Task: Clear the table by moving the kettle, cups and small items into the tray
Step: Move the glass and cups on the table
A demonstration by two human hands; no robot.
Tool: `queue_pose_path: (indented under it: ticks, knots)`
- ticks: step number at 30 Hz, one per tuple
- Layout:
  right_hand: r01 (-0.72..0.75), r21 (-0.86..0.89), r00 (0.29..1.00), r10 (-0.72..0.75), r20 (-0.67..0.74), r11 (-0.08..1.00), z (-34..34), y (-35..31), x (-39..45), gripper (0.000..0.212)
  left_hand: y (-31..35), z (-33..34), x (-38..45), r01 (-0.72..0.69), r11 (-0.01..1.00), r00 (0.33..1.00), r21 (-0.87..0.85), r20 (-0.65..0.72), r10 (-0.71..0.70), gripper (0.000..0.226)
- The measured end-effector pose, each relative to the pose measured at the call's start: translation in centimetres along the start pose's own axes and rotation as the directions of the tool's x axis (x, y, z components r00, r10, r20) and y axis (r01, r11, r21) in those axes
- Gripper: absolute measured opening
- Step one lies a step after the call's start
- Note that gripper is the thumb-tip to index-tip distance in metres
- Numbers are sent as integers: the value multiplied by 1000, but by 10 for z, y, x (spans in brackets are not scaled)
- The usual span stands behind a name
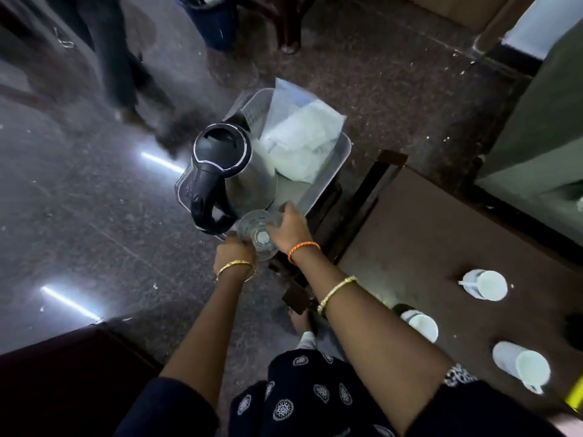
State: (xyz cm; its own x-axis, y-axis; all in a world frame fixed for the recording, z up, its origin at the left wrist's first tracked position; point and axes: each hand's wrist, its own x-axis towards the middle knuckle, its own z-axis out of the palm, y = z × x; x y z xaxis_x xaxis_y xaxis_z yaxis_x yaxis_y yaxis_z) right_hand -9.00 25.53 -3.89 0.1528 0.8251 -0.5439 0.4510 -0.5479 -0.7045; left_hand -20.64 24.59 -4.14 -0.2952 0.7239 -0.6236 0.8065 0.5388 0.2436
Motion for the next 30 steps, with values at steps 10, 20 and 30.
queue_pose_path:
  ticks: [10,20,30]
  knots:
    - [145,92,982,-132,-136,985,-19,14,-32,23,20,-17,-54,-260,964,911,51,-317,262,30]
    - [71,340,842,126,-524,938,-119,138,-137,18,99,60,-176,-656,740,740,149,-66,669,29]
    - [-307,521,319,602,-732,796,-275,325,-203,36,225,262,-303,-455,848,640,-274,562,525,28]
